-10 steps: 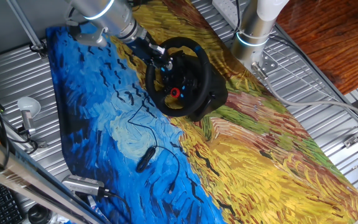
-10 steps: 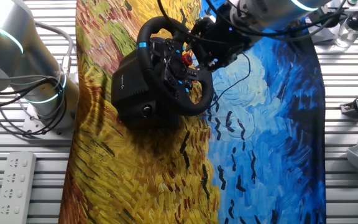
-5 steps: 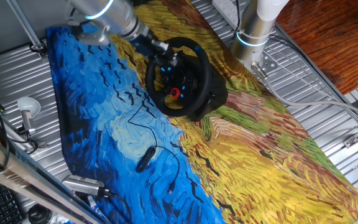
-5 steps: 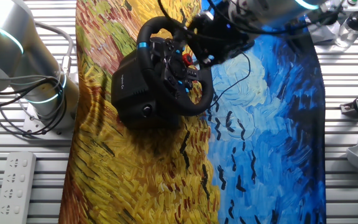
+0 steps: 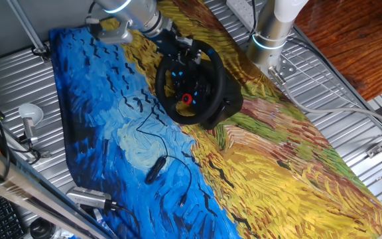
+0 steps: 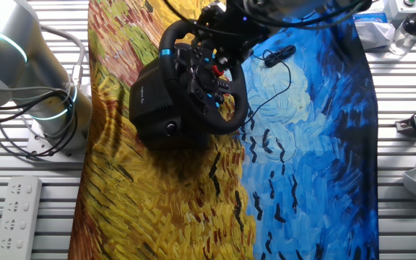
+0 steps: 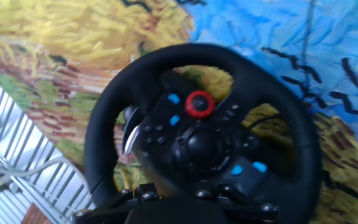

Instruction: Rotate the steering wheel 90 degrees clockwise

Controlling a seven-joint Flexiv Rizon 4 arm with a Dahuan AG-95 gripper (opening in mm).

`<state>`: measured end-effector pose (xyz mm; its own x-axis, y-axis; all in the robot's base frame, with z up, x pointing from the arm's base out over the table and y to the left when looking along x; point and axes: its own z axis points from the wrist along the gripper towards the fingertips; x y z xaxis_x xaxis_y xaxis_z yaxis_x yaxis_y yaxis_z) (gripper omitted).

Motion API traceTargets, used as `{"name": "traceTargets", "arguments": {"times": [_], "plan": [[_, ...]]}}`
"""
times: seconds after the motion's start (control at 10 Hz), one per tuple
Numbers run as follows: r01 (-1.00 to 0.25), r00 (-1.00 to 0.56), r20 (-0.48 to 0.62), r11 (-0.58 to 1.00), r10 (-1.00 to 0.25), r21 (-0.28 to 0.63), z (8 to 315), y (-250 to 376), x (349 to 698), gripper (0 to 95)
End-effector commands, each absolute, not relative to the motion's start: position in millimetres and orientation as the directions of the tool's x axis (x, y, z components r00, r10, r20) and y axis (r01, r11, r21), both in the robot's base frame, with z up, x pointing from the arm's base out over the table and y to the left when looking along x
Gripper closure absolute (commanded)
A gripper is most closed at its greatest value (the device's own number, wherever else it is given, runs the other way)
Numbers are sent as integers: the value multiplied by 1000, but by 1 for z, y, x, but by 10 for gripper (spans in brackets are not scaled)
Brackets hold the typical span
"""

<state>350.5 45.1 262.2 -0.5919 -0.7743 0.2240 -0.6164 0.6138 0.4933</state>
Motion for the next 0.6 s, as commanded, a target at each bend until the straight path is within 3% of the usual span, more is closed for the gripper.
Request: {"name": "traceTargets", "arguments": {"times": [0.1,0.6], "plan": [[-560,-640,228,648,-734,516,262,46,347,760],[-460,-685,223,649,-694,606,262,46,347,760]]}}
